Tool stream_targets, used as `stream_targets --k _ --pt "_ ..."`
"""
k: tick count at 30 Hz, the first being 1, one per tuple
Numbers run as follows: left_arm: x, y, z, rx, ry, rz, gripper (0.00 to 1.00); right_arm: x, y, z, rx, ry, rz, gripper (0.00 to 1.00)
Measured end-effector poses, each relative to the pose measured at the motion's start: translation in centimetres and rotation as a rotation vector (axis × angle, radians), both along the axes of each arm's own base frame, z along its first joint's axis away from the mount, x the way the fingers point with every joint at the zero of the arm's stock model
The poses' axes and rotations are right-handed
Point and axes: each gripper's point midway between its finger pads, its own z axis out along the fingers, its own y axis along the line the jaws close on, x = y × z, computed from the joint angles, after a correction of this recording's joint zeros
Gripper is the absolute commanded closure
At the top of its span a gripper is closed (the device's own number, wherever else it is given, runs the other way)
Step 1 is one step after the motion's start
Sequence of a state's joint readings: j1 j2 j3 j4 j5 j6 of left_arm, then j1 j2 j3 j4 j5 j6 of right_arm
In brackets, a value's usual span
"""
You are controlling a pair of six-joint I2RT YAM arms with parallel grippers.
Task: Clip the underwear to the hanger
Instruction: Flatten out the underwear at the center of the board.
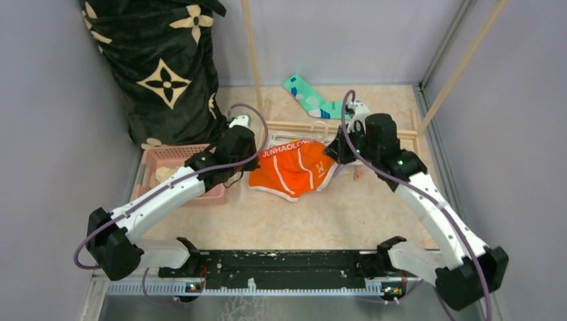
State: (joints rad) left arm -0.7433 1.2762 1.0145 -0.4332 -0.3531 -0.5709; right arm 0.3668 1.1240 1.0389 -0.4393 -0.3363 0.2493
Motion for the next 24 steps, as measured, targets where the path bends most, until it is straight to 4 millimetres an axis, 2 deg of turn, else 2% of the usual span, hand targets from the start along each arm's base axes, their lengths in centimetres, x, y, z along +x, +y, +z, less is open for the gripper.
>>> stream_targets --k 5,9,12,14,16,17,20,22,24 --pt "-1.8 0.4 2.7 0.033 0.027 -0.094 1.0 -6.7 0.4 3.2 0.093 0.021 -0.005 1.0" --pt "-4.3 1.1 5.4 0.024 0.071 -0.155 1.0 -11.1 -1.1 4.7 0.163 0.066 -0.049 1.0" --pt "-6.1 2.2 6.8 0.017 0.097 -0.16 0.94 -13.4 -3.0 5.0 0.204 0.097 -0.134 1.0" --pt "-7.1 3.4 6.7 0.018 0.105 -0.142 1.0 -14.1 -4.3 4.0 0.234 0.1 -0.208 1.0" --pt "-7.8 4.0 4.8 0.025 0.129 -0.13 1.0 -14.1 -5.2 0.4 0.234 0.142 -0.283 1.0" --pt "-8.1 4.2 3.2 0.035 0.155 -0.125 1.0 -13.9 -5.4 -2.2 0.217 0.181 -0.324 1.0" --pt "-8.2 3.8 -4.0 0.103 0.286 -0.106 1.0 -13.6 -6.6 -12.8 0.1 0.364 -0.469 1.0" --pt "-8.2 3.8 -9.2 0.179 0.392 -0.081 1.0 -14.5 -8.2 -18.7 0.004 0.463 -0.571 1.0" --pt "-8.1 3.9 -13.1 0.249 0.466 -0.058 1.0 -14.8 -9.4 -20.8 -0.033 0.482 -0.636 1.0"
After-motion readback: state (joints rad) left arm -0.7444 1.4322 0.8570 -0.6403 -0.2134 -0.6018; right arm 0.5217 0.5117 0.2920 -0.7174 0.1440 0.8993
